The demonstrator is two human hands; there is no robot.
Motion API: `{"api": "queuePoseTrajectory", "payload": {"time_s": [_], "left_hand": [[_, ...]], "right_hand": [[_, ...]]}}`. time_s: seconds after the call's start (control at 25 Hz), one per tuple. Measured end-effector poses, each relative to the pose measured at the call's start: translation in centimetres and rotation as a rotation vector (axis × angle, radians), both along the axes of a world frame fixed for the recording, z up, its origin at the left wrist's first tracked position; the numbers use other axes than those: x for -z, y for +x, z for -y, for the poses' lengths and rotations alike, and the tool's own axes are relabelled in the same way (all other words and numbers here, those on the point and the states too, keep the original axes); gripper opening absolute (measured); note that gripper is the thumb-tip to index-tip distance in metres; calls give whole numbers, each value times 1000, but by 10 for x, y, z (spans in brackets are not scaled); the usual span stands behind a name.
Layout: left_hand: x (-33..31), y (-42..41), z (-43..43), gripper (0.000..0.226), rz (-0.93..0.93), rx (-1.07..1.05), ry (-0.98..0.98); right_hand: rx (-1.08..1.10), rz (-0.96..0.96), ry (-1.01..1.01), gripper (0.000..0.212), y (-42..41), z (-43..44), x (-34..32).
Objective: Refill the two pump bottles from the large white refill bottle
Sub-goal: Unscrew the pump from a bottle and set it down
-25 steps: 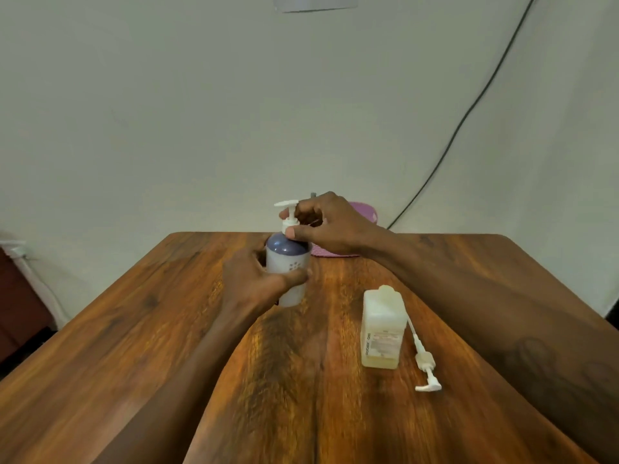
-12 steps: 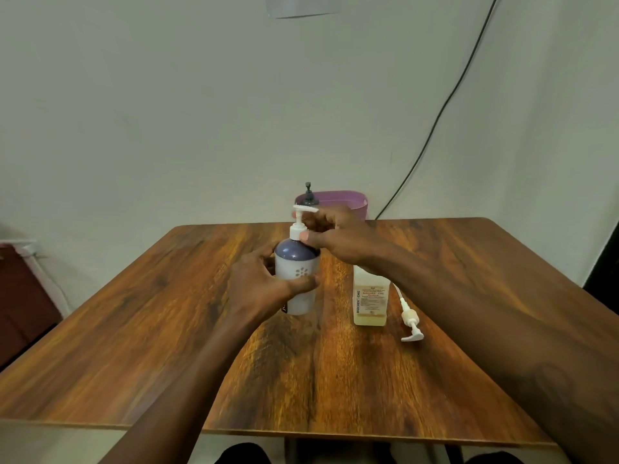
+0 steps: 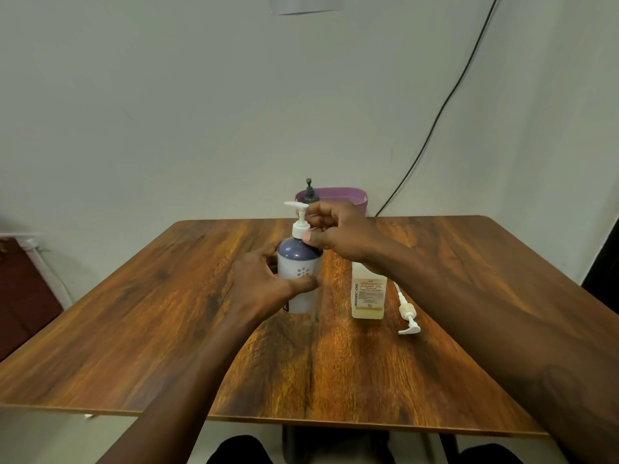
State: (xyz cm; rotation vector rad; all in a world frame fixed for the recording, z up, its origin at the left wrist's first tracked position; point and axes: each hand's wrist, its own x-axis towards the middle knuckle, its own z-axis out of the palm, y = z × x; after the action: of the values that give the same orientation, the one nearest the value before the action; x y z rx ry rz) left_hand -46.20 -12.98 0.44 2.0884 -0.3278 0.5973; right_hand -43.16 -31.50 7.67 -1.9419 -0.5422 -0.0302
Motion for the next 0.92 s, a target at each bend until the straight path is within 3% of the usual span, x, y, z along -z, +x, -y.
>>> {"api": "queuePoseTrajectory", "payload": {"time_s": [0.12,0.28,0.44,0.72,0.8,0.92], "left_hand": [[6,-1,-3,72,-1,8,6],[16,0,-1,77,-1,-10,60],[28,11,-15,80,-95,-10,97],[59,29,-46,90,-290,-137,51],[62,30,-47,96,-303,-139,3],[68,30,-44,86,-282,-143,-38]], "right_hand": [[-55,-30,-28,72,-6,1,2],[197,284,-275,48,-6,-5,11],[167,285,-159,41,-3,-6,13],[186,425,243,31,8,6,6],[199,477,226,30,10,9,11],[151,548,21,33,18,9,38]]}}
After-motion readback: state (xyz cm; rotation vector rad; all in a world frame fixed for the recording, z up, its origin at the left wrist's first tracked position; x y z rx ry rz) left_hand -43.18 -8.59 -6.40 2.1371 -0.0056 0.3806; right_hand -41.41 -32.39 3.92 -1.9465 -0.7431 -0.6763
